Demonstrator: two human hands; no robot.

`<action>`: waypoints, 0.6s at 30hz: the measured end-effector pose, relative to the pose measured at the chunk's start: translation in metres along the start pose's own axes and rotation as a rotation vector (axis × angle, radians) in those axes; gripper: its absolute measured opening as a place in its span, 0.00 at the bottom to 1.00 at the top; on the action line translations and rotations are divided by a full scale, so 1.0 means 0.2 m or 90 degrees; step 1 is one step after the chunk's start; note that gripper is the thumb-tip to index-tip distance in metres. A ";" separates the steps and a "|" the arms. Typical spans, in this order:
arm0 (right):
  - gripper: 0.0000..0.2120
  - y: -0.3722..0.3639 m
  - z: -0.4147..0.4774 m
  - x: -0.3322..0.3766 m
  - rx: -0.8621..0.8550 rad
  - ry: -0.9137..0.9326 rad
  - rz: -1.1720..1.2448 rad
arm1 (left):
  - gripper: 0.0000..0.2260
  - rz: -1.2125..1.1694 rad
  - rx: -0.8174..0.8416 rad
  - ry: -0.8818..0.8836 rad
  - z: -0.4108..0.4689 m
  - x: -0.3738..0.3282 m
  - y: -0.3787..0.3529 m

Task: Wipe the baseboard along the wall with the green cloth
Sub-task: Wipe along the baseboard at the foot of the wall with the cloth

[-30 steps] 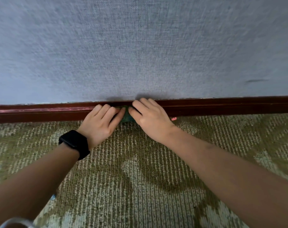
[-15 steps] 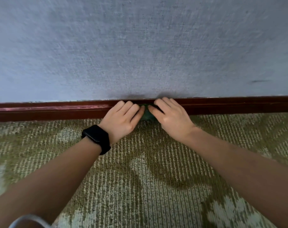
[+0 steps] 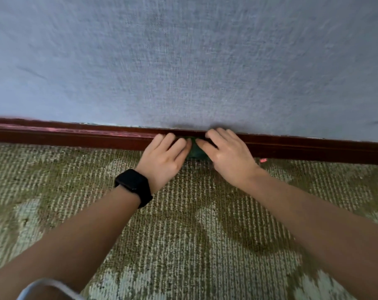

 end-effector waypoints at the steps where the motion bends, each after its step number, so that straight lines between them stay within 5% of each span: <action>1: 0.16 0.00 -0.02 -0.03 0.009 -0.006 -0.005 | 0.13 0.001 -0.010 -0.006 0.02 -0.02 -0.01; 8: 0.18 0.01 -0.03 -0.03 0.010 -0.028 -0.005 | 0.15 -0.007 -0.026 -0.016 0.02 -0.04 -0.03; 12: 0.10 0.00 0.04 0.04 -0.004 -0.007 0.005 | 0.17 0.000 -0.005 -0.011 -0.04 0.04 -0.02; 18: 0.19 -0.01 0.08 0.08 0.067 -0.028 0.000 | 0.14 0.002 0.027 0.040 -0.06 0.09 0.00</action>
Point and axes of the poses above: each hand's wrist, its own z-axis towards the middle knuckle, its own y-axis out of the back of the hand, x = y × z, the point moved 9 cm from there along z, towards the middle knuckle, and after that the axes turned 2 degrees about y, right-handed, at the moved point
